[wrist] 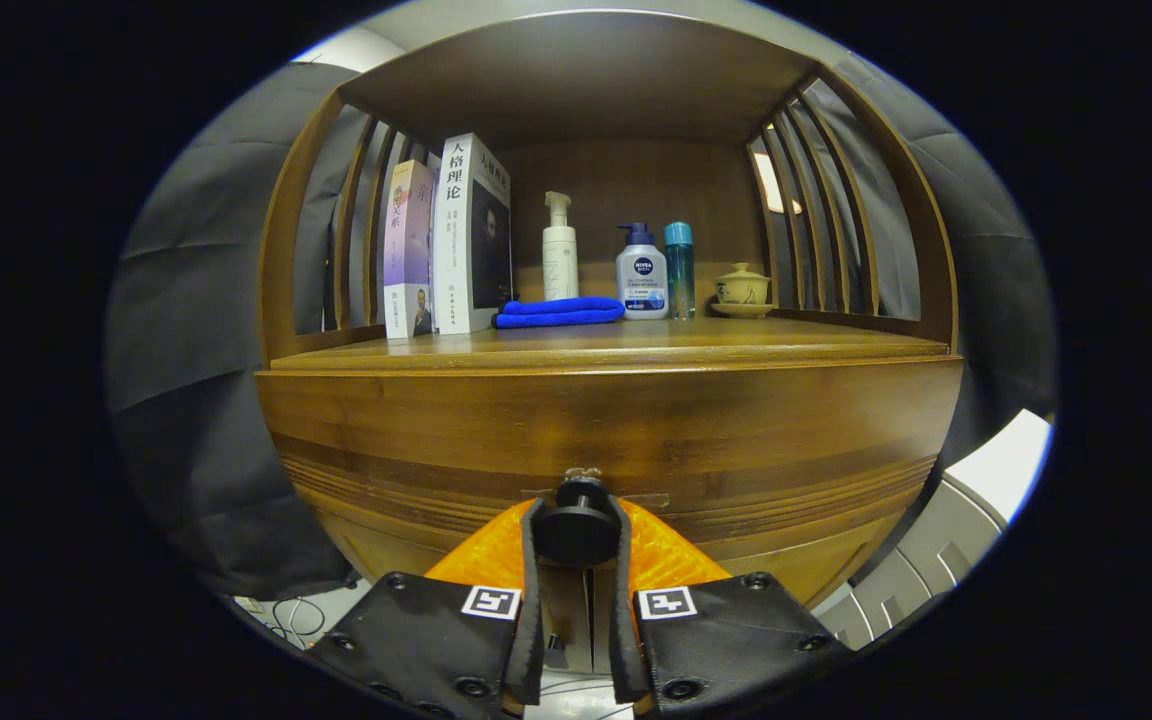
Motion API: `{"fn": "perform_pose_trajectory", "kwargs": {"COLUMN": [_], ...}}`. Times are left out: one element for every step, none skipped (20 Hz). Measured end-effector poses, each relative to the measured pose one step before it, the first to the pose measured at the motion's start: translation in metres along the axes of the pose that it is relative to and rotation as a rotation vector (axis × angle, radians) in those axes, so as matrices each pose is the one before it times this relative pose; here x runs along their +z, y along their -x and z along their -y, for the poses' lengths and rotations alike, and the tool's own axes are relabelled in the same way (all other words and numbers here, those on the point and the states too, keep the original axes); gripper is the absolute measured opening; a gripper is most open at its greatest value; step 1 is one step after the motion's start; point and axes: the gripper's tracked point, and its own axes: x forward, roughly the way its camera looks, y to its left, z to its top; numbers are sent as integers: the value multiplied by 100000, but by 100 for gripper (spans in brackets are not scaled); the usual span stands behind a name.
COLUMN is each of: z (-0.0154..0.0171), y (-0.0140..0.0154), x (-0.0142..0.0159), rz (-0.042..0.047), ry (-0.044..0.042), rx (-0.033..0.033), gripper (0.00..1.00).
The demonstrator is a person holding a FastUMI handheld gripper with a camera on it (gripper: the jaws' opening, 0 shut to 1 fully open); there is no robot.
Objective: Pull open the drawer, take out the items inside it, and place them on the countertop above the cabinet.
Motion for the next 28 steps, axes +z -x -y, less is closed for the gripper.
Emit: {"fn": "perform_pose_trajectory", "kwargs": {"z": [106, 48, 23, 12, -69, -105, 18, -13, -54, -34, -73, -32, -34, -72, -73, -57, -62, -123, -25, -85, -45, -109, -35, -40, -97, -57, -86, -90], "y": [414, 512, 485, 481, 421, 330, 296, 413, 342, 458, 348, 402, 427, 409, 375, 448, 375, 476, 629, 410, 410, 424, 401, 388, 201, 497, 384, 408], "x": [-144, -160, -108, -65, -121, -35, -213, -24, -127, -82, -165, -133, -131, -55, -123, -121, -123, -98, -200, -134, -145, -70, -188, -65, -164, -288, -171, -335], "rz": [-61, -210, -153, -158, -528, -275, -528, -32, -259, -177, -236, -306, -122, -204, -136, -190, -241, -238, -185, -35, -162, 214, 24, 63, -143, -263, -293, -432], "ry": [-11, 92, 77, 25, -21, -438, 236, 283, -7, -84, -205, -75, -76, 148, 239, -36, 98, 95, 284, 175, 430, 496, 723, 418, 167, 75, 394, 449], "rx": [231, 194, 176, 365, 729, 332, 352, 230, 272, 326, 295, 378, 267, 306, 373, 467, 371, 407, 481, 461, 443, 469, 476, 395, 338, 361, 336, 375], "gripper": [29, 29, 29, 29, 29, 29, 29, 29, 29, 29, 29, 29, 29, 29, 29, 29, 29, 29, 29, 29, 29, 29, 29, 29, 29, 29, 29, 29]}}
